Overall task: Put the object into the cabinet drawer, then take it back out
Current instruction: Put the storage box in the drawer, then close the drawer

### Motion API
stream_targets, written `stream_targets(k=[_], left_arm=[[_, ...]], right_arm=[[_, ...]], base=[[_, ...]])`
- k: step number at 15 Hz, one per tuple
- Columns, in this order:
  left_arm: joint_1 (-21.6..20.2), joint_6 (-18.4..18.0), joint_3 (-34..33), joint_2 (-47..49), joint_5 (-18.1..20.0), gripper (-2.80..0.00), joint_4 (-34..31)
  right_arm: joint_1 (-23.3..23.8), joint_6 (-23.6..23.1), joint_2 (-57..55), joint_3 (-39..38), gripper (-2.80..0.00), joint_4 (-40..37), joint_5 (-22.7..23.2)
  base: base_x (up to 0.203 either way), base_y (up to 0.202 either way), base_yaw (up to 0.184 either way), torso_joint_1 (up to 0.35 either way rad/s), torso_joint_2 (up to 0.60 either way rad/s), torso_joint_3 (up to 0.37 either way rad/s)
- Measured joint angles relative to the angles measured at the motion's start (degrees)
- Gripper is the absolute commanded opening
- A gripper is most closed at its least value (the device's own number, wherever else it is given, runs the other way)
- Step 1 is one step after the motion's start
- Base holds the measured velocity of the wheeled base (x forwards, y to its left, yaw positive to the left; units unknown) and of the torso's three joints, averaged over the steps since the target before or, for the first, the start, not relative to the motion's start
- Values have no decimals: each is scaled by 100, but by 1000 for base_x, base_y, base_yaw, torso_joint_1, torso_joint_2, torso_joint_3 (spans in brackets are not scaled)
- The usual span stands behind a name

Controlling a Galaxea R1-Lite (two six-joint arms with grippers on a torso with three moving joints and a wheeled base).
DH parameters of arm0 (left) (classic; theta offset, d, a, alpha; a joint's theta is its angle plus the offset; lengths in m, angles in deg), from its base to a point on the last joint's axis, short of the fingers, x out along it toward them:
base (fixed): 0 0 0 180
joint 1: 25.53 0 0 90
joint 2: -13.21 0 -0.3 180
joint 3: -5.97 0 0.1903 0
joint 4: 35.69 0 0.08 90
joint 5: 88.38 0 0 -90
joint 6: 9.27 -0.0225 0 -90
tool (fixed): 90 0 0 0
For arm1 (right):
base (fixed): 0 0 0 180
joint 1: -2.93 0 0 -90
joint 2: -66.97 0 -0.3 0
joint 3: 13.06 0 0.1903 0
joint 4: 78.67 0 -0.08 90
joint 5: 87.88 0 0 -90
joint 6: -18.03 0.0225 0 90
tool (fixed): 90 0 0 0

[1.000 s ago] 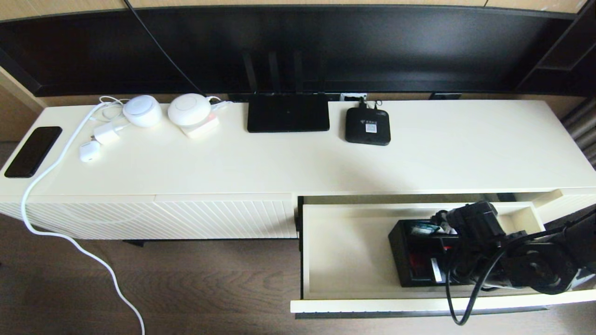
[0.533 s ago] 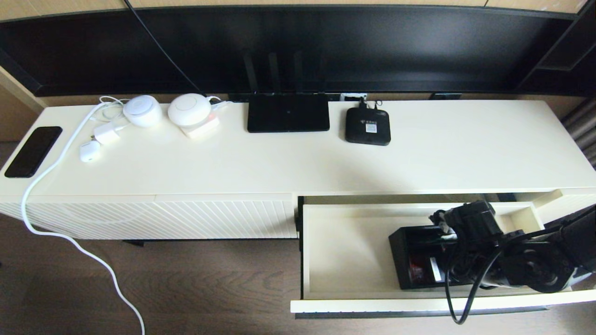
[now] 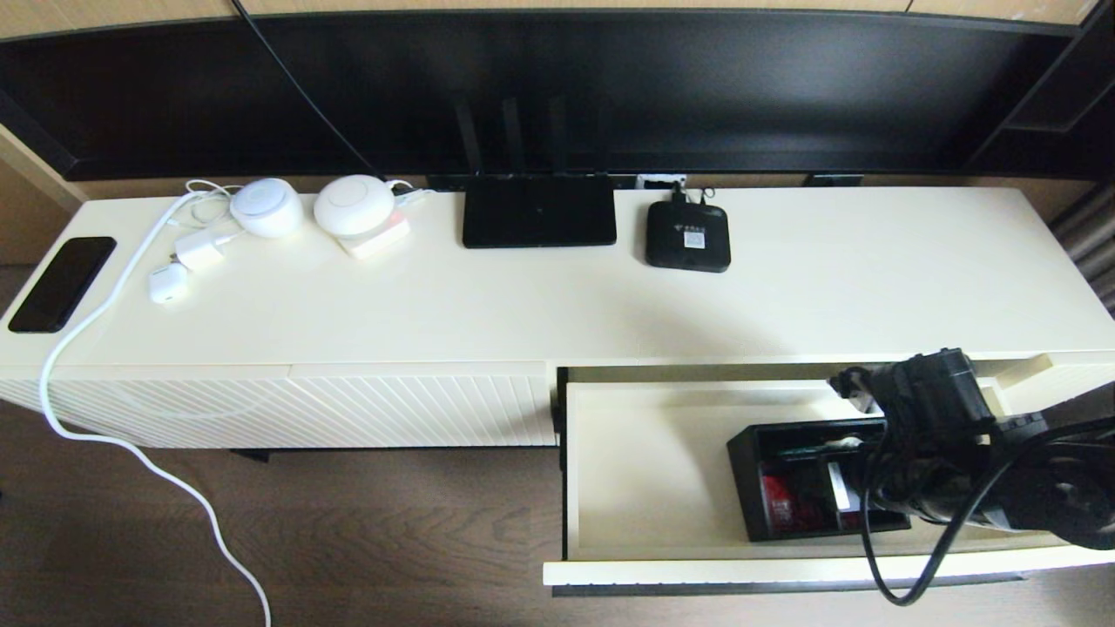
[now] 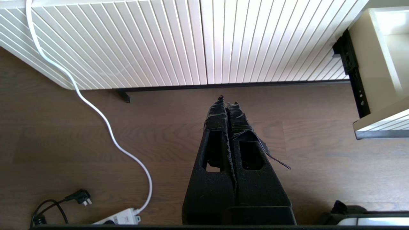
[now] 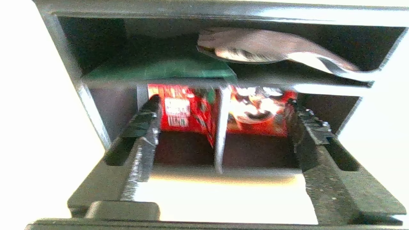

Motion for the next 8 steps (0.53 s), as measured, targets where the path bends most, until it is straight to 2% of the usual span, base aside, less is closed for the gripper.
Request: stream_targets(k=[8], left_arm=[[0, 2, 0, 0, 0, -280, 0]], right_arm=[[4, -14, 1221, 45, 0, -1408, 13]], base=[[0, 0, 0, 0, 0, 0]])
